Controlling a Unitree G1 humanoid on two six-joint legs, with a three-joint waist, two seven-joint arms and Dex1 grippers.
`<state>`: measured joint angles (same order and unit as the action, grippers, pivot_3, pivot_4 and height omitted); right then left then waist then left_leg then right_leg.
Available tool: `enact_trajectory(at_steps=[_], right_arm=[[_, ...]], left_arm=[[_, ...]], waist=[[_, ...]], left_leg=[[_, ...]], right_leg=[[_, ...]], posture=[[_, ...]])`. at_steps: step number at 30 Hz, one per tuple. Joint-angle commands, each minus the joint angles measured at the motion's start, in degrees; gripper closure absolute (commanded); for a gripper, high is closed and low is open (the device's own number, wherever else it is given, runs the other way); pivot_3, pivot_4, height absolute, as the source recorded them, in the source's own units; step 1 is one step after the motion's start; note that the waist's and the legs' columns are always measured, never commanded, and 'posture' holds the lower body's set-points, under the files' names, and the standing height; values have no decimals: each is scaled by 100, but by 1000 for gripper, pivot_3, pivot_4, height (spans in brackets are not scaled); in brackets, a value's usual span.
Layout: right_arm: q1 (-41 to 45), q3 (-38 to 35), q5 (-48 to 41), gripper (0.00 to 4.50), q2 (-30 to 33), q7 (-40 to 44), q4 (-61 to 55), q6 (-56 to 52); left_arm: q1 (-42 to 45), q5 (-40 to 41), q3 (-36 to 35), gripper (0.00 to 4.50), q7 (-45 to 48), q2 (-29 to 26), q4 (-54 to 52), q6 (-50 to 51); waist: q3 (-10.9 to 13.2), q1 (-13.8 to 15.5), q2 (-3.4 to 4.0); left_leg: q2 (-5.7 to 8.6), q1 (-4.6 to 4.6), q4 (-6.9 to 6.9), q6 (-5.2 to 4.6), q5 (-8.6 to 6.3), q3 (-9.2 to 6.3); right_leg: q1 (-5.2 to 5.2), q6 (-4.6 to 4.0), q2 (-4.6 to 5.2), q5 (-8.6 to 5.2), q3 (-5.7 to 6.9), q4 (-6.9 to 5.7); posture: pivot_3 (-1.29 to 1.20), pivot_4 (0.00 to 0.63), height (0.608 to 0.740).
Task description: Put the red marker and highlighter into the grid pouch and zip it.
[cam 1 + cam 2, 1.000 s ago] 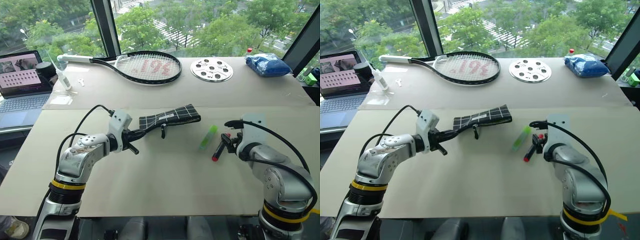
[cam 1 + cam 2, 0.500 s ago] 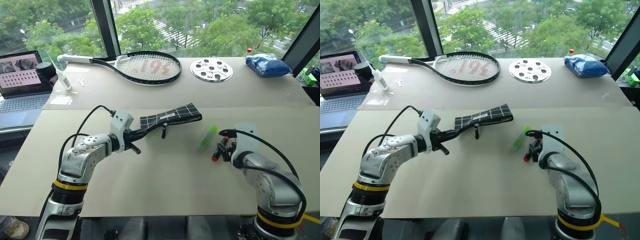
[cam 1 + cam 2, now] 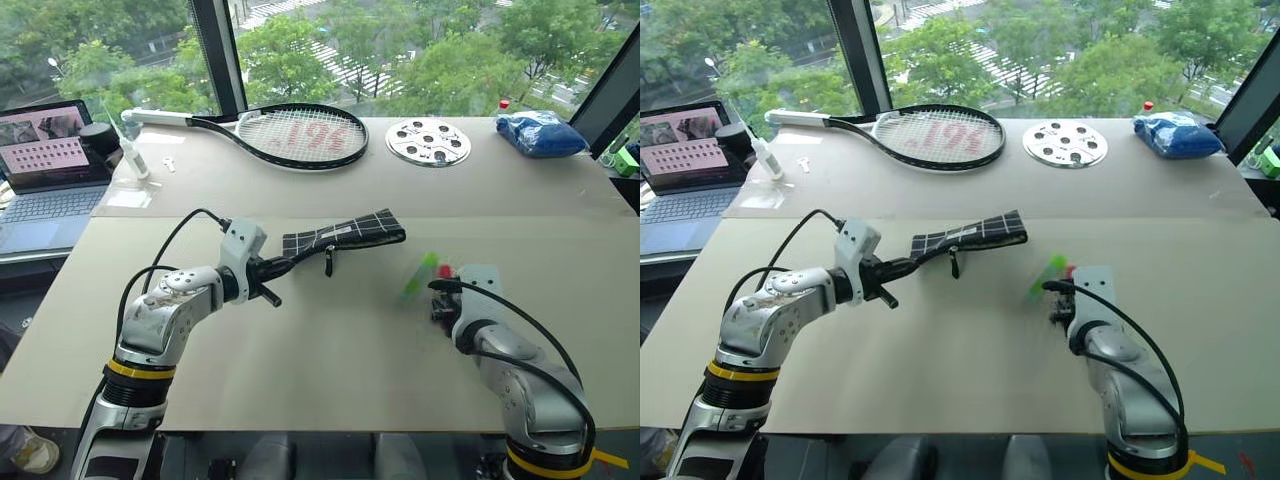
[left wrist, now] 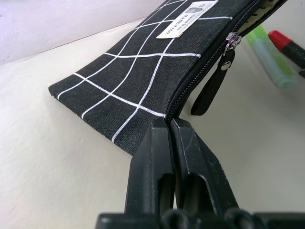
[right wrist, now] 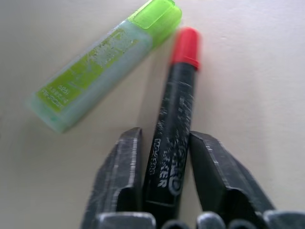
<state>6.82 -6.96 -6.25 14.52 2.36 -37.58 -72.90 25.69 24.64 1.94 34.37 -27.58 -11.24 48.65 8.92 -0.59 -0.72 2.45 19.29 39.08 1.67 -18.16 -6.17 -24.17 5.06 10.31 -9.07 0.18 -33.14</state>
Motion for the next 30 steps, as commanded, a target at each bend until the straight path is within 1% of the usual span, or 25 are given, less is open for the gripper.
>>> enact_trajectory(at_steps=[1, 8, 12, 14, 16, 17, 19, 21, 24, 27, 30], right_arm=[[-33, -356, 165, 3974, 178, -57, 327, 89], [424, -532, 247, 3977, 554, -60, 673, 377], [1119, -697, 170, 3977, 749, 64, 877, 764], [1542, -514, 30, 3977, 1054, 523, 928, 1373], [1770, -258, -247, 3977, 1433, 1322, 870, 2009], [1775, -92, -296, 3977, 1712, 1759, 790, 2431], [1647, 358, -185, 3977, 2454, 2755, 606, 3622], [1530, 686, 10, 3977, 2988, 3352, 611, 4540], [1463, 1114, 397, 3977, 3617, 4021, 818, 5844], [1492, 1219, 484, 3977, 3839, 4388, 1012, 6570], [1471, 1353, 755, 3977, 3979, 4594, 1237, 7162]], left_arm=[[141, -9, -127, 4500, 2, -41, -80, -145], [210, -7, -125, 4500, 36, -62, -41, -138], [208, 1, -119, 4500, 51, -73, -50, -131], [224, -4, -119, 4500, 64, -87, -20, -139], [240, -5, -120, 4500, 84, -104, 3, -141], [240, -6, -114, 4500, 92, -115, -10, -132], [252, -5, -114, 4500, 114, -135, -13, -120], [264, -5, -116, 4500, 129, -151, -10, -115], [270, 3, -113, 4500, 132, -179, -26, -111], [248, 13, -127, 4500, 124, -199, -76, -88], [208, 22, -132, 4500, 105, -210, -137, -66]], waist=[[0, -1, -1], [0, -23, -1], [2, -33, 1], [3, -69, 3], [6, -90, 6], [6, -92, 6], [6, -104, 3], [10, -104, -5], [18, -108, -20], [25, -98, -32], [26, -75, -34]], left_leg=[[0, 0, 0, 0, 0, 0], [0, 0, -1, -1, -1, 0], [0, 3, -1, -1, -1, 0], [0, 4, -1, -1, -1, 1], [0, 6, -4, -1, -1, 4], [-1, 2, -6, -2, -1, 4], [-3, 2, -13, -4, -3, 3], [-4, 7, -11, -5, -3, 3], [-4, 8, -7, 18, 7, 7], [-3, 9, -2, 20, 8, 10], [-3, 9, -2, 20, 8, 9]], right_leg=[[0, 0, 0, 0, 0, 0], [-3, -1, -2, 0, 0, 0], [-7, -1, -2, 0, 0, 0], [-10, -1, -2, 0, -2, 0], [-14, 0, -3, 0, -7, 2], [-12, 0, -6, 0, -7, 2], [-11, 3, -8, -2, -6, 8], [-7, 10, -9, -7, -5, 18], [-4, 12, -7, -8, -6, 27], [-5, 12, -7, -7, -8, 25], [-6, 11, -7, -7, -9, 20]], posture=[[0, 150, 740], [0, 150, 740], [0, 150, 740], [0, 150, 740], [0, 150, 740], [0, 150, 740], [0, 150, 740], [0, 150, 740], [0, 150, 740], [0, 150, 740], [0, 150, 740]])
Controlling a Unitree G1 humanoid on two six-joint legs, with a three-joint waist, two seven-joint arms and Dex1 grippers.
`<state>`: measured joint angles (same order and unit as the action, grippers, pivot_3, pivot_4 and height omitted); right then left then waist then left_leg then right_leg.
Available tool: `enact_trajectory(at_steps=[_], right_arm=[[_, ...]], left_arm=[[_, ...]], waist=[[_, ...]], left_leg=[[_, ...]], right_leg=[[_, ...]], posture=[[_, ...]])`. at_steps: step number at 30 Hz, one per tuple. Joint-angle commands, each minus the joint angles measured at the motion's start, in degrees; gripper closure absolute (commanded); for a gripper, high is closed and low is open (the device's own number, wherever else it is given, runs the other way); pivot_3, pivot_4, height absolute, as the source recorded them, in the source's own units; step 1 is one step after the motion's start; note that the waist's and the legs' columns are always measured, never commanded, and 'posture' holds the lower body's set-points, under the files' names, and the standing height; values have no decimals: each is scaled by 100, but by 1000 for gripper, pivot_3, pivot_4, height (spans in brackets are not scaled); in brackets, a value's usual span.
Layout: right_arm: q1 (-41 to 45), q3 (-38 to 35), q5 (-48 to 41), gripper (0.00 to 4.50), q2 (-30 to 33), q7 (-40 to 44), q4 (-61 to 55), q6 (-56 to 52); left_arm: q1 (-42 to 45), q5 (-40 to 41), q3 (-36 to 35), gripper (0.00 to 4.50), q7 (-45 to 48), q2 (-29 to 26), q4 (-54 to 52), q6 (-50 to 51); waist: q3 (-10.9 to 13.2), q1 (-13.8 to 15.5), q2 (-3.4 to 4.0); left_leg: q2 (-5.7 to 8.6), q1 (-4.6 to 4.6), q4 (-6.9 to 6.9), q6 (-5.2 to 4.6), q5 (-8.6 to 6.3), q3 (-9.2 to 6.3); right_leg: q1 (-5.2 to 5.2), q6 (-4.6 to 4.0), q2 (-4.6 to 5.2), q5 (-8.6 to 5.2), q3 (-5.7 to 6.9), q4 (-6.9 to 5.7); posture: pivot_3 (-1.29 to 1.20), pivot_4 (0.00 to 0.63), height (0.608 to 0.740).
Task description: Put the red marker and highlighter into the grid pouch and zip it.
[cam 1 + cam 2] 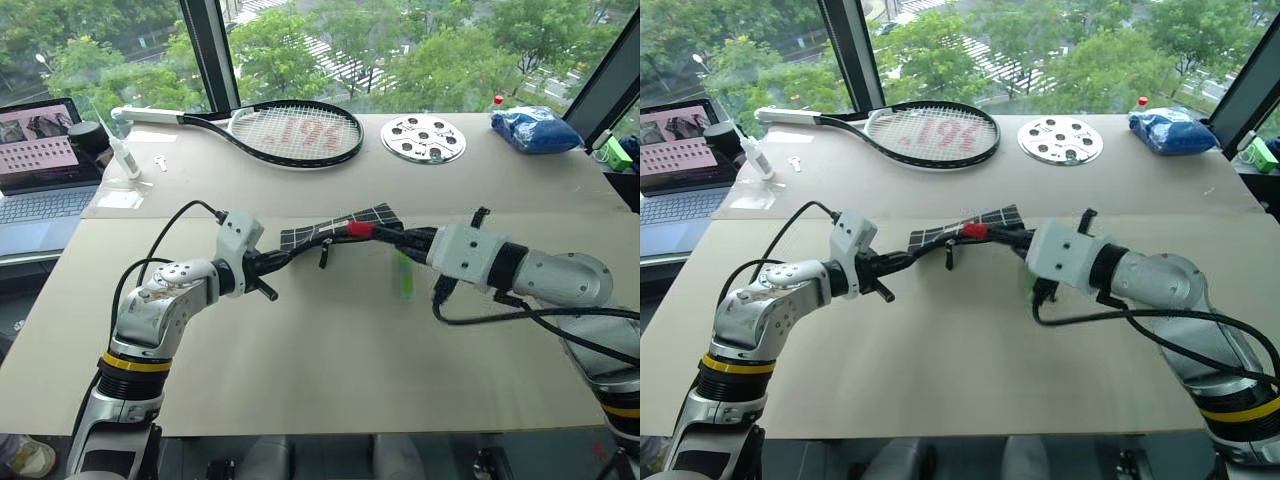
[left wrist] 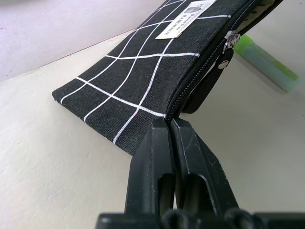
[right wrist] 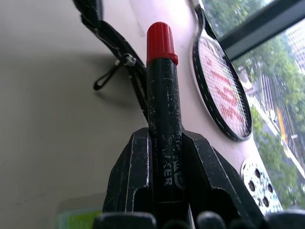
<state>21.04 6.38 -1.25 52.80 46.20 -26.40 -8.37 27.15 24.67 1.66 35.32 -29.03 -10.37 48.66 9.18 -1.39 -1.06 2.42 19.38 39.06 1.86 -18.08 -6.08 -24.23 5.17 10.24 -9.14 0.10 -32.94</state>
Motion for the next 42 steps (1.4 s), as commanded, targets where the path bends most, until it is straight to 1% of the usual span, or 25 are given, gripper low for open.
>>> enact_trajectory(at_steps=[1, 8, 12, 17, 22, 28, 31, 34, 39, 42], right_arm=[[50, 50, 333, 3977, 150, 230, 179, 813], [523, 304, 1287, 3977, -67, -63, 1005, 1268], [692, 288, 1471, 3977, -200, -102, 1210, 1190], [751, 355, 1774, 3977, -218, -96, 1384, 1248], [892, 544, 2230, 3977, -421, -187, 1578, 1125], [944, 808, 2792, 3977, -927, -310, 1562, 671], [976, 816, 2880, 3977, -1067, -305, 1545, 572], [917, 650, 2637, 3977, -1031, -156, 1472, 603], [814, 338, 2374, 3977, -623, 101, 1438, 667], [765, 223, 2287, 3977, -478, 234, 1279, 504]], left_arm=[[51, 20, -108, 4500, 12, -70, -229, -70], [18, 29, -99, 4500, -28, -54, -294, -49], [13, 38, -98, 4500, -48, -46, -323, -37], [0, 41, -94, 4500, -83, -24, -345, -24], [-31, 58, -93, 4500, -89, -19, -358, -19], [-96, 41, -105, 4500, -101, -28, -357, -35], [-96, 44, -109, 4500, -107, -30, -363, -27], [-95, 46, -120, 4500, -105, -49, -369, -10], [-74, 45, -135, 4500, -78, -86, -348, -5], [-52, 46, -132, 4500, -62, -106, -331, -6]], waist=[[0, 9, 0], [1, 23, -1], [1, 40, -1], [1, 45, -1], [1, 31, -1], [1, 31, -1], [1, 34, -1], [1, 38, -1], [1, 46, -1], [1, 44, -1]], left_leg=[[0, 0, 0, 0, 0, 0], [0, 0, 1, 4, 2, 1], [0, 1, 0, 5, 3, 2], [0, 2, 1, 6, 3, 2], [0, 1, 1, 7, 4, 3], [0, 1, 1, 8, 5, 3], [0, 2, 1, 9, 5, 3], [0, 2, 1, 10, 5, 3], [0, 2, 1, 9, 5, 3], [0, 1, 1, 9, 5, 3]], right_leg=[[0, 0, 0, 0, 0, 0], [-3, -1, 0, 1, -3, -4], [-4, -2, 0, 1, -4, -3], [-3, -2, 0, 1, -4, -3], [-4, -2, 0, 1, -4, -3], [-5, -3, 0, 1, -5, -4], [-5, -3, 0, 1, -5, -4], [-5, -3, 0, 1, -5, -4], [-4, -3, 0, 1, -5, -3], [-4, -3, -1, 1, -5, -4]], posture=[[0, 150, 740], [0, 150, 740], [0, 150, 740], [0, 150, 740], [0, 150, 740], [0, 150, 740], [0, 150, 740], [0, 150, 740], [0, 150, 740], [0, 150, 740]])
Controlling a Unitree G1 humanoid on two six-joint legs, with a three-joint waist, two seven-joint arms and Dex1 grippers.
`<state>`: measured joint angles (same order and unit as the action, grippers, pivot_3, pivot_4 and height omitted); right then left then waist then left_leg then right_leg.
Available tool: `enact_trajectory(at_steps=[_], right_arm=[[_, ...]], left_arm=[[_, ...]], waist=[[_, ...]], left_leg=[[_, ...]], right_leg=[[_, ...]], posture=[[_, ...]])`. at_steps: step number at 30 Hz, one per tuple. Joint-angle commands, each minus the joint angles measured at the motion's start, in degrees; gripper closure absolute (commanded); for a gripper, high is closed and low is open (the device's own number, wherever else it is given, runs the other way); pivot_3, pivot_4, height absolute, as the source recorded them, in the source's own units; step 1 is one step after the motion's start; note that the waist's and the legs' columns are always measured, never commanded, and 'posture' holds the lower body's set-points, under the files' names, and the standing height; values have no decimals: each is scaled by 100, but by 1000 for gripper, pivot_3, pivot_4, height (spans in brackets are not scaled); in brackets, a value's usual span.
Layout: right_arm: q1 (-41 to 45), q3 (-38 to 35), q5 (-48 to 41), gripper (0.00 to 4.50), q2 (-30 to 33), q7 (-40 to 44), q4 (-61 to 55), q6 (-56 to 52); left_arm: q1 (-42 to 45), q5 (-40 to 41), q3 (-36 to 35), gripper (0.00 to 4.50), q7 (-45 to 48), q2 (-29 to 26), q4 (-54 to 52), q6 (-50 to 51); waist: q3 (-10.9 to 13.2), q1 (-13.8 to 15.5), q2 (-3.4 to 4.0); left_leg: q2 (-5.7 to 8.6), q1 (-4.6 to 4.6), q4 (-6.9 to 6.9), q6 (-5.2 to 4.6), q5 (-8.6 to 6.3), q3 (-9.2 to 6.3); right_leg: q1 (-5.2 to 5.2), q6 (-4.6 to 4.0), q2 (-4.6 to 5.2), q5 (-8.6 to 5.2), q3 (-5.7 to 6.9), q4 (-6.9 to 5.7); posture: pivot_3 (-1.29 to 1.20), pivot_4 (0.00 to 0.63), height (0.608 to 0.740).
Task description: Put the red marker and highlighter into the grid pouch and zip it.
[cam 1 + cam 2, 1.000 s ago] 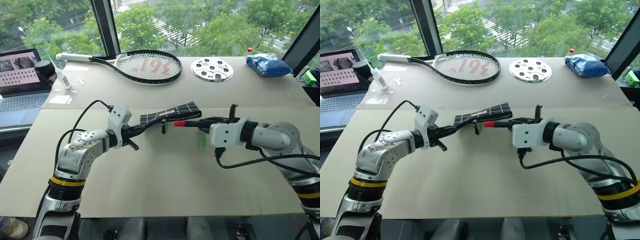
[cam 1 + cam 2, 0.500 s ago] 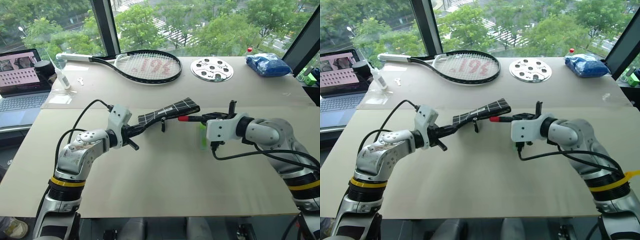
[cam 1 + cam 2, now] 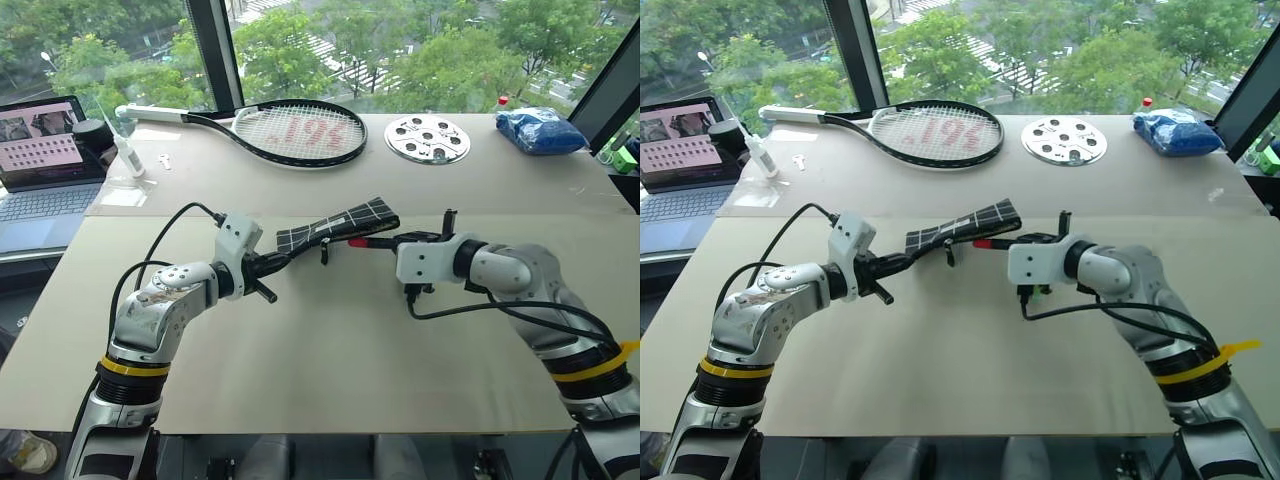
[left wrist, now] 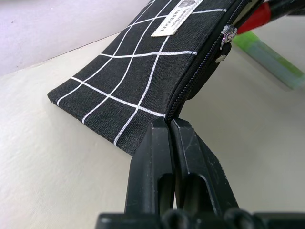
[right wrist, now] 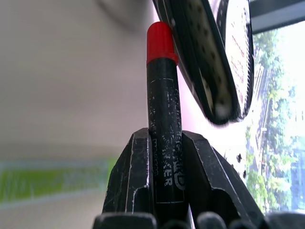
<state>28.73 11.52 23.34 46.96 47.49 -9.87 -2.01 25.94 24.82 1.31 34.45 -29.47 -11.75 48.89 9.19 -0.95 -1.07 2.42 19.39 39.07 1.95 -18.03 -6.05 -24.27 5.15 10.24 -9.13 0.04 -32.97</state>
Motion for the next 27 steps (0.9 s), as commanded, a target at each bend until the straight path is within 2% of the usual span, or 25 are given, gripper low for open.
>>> enact_trajectory(at_steps=[1, 6, 18, 27], right_arm=[[-2, -320, -176, 3977, 122, 132, -430, -192], [51, -324, -62, 3977, 103, 122, -497, -487], [-235, -454, -973, 3977, 313, 986, -1381, -1078], [85, -294, -669, 3977, 228, 687, -962, -1168]], left_arm=[[77, 28, -92, 4500, 29, -66, -183, -33], [97, 30, -61, 4500, 24, -49, -192, -20], [46, 52, -82, 4500, 24, -93, -266, 44], [14, 62, -113, 4500, -32, -89, -338, 74]], waist=[[0, -2, 0], [0, -25, 0], [0, -3, 0], [0, -3, -1]], left_leg=[[0, 0, 0, 0, 0, 0], [0, -1, 0, 0, 0, 1], [0, 0, 1, 0, 0, 0], [0, -1, 5, 0, 0, 1]], right_leg=[[-1, 0, 0, 0, 0, 0], [-1, 0, 0, 0, -2, -2], [0, 0, 0, 0, -2, -2], [0, 0, 0, 0, -3, -8]], posture=[[0, 150, 740], [0, 150, 740], [0, 150, 740], [0, 150, 740]])
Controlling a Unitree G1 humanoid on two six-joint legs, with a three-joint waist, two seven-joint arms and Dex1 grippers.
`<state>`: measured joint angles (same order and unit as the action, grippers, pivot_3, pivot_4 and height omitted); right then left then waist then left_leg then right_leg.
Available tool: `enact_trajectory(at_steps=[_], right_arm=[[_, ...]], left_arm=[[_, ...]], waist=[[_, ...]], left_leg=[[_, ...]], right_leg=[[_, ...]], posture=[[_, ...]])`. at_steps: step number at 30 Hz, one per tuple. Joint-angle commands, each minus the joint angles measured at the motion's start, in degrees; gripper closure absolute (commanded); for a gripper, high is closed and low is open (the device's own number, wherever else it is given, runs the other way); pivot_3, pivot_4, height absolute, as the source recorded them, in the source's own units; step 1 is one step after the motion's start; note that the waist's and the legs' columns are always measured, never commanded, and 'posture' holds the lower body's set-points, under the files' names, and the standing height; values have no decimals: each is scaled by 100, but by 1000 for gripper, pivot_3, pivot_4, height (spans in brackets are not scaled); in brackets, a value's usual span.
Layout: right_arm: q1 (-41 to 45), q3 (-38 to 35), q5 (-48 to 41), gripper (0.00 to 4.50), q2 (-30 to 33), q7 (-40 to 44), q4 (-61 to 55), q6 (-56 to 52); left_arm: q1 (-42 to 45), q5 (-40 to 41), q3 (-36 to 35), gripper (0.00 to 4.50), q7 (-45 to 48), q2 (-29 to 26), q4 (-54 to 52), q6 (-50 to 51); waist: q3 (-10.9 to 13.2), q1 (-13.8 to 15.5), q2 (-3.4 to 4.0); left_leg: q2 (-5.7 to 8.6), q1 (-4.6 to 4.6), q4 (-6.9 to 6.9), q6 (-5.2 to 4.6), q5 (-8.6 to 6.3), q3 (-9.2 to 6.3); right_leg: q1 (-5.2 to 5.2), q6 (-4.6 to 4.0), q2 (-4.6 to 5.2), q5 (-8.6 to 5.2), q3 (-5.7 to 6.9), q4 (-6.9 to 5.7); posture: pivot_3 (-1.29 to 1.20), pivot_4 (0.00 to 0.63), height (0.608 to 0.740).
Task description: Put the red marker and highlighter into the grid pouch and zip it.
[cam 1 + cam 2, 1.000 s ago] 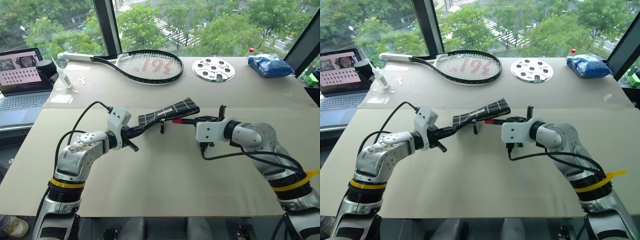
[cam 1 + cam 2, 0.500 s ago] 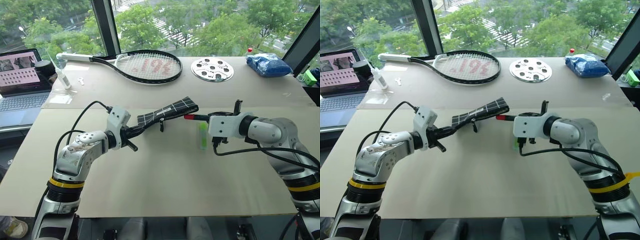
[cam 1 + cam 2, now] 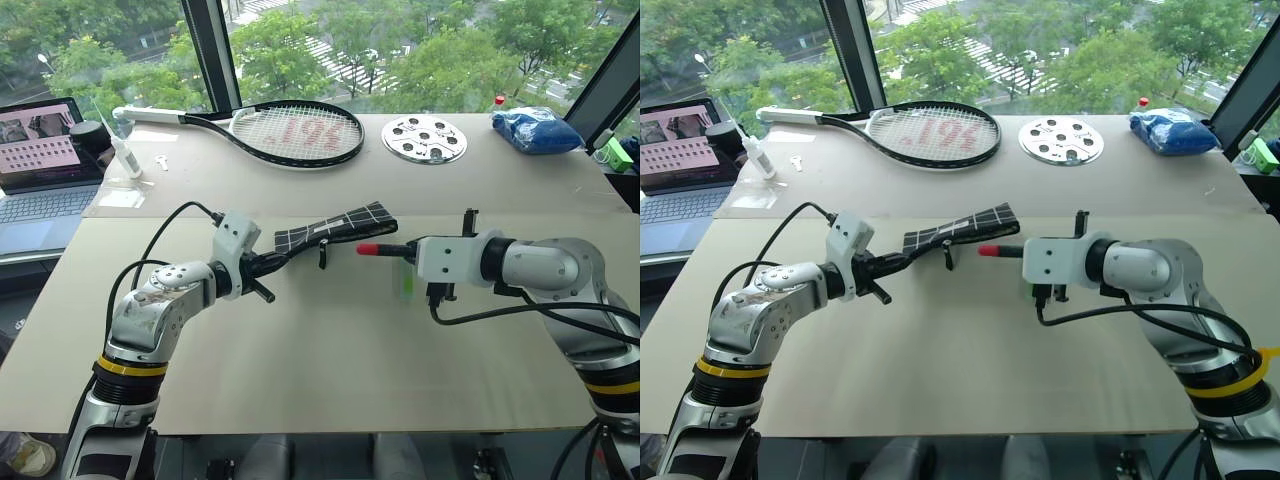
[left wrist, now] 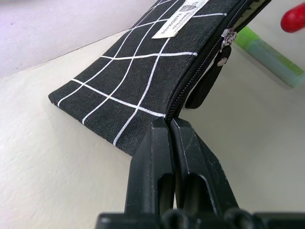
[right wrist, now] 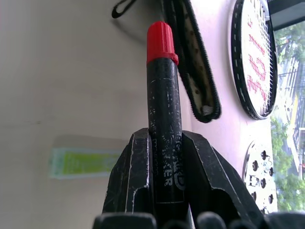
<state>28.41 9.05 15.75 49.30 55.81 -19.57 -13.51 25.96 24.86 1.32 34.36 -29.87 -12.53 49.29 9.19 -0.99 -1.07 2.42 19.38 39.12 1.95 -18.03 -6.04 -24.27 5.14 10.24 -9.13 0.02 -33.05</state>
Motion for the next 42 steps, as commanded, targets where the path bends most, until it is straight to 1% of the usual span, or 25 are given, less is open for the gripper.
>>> enact_trajectory(at_steps=[1, 8, 10, 15, 22, 26, 33, 38, 42], right_arm=[[171, -42, 104, 3977, -36, -176, 55, -38], [386, 55, 255, 3977, -160, -350, 300, -127], [394, 43, 149, 3977, -199, -270, 226, -174], [210, -166, -297, 3977, 42, 161, -124, -273], [262, -129, -383, 3977, 49, 100, -256, -505], [310, -66, -228, 3977, 58, -26, -120, -526], [490, 85, -28, 3977, -101, -243, 72, -633], [620, 328, 242, 3977, -200, -357, 221, -488], [787, 603, 475, 3977, -406, -468, 331, -339]], left_arm=[[3, 61, -122, 4500, -28, -51, -276, 43], [-20, 49, -129, 4500, -37, -44, -324, 80], [-21, 48, -129, 4500, -36, -44, -323, 80], [-21, 41, -125, 4500, -22, -48, -306, 61], [4, 35, -83, 4500, 0, -24, -283, 41], [-10, 39, -86, 4500, 13, -31, -295, 37], [-35, 49, -83, 4500, 12, -35, -338, 64], [-43, 85, -81, 4500, 3, -22, -421, 117], [-4, 179, -2, 4500, 20, 13, -667, 279]], waist=[[0, 1, 0], [0, -3, 0], [0, -2, 0], [0, -1, 0], [0, -1, 0], [0, 3, 0], [0, -3, 0], [0, -2, 0], [0, -11, 0]], left_leg=[[0, 0, 0, 0, 0, 0], [0, 1, 0, 0, 0, 0], [0, 1, 0, 0, 0, 1], [0, 2, 0, 0, 0, 0], [0, 1, 0, 0, 0, 0], [0, 1, 0, 0, 0, 0], [0, 1, 0, 0, 0, 0], [0, 2, 0, 1, 0, 0], [0, 2, 0, 1, 0, 0]], right_leg=[[0, 0, 0, 0, 0, 1], [-1, 0, 0, 0, 0, 2], [-1, 0, 0, 0, 0, 2], [-1, 0, 0, 0, 0, 3], [0, 0, 0, 0, 0, 1], [-1, 0, 0, 0, 0, 1], [-1, 0, 0, 0, 0, 1], [-1, 0, 0, 0, 0, 1], [-2, 0, 0, 0, 0, 2]], posture=[[0, 150, 740], [0, 150, 740], [0, 150, 740], [0, 150, 740], [0, 150, 740], [0, 150, 740], [0, 150, 740], [0, 150, 740], [0, 150, 740]])
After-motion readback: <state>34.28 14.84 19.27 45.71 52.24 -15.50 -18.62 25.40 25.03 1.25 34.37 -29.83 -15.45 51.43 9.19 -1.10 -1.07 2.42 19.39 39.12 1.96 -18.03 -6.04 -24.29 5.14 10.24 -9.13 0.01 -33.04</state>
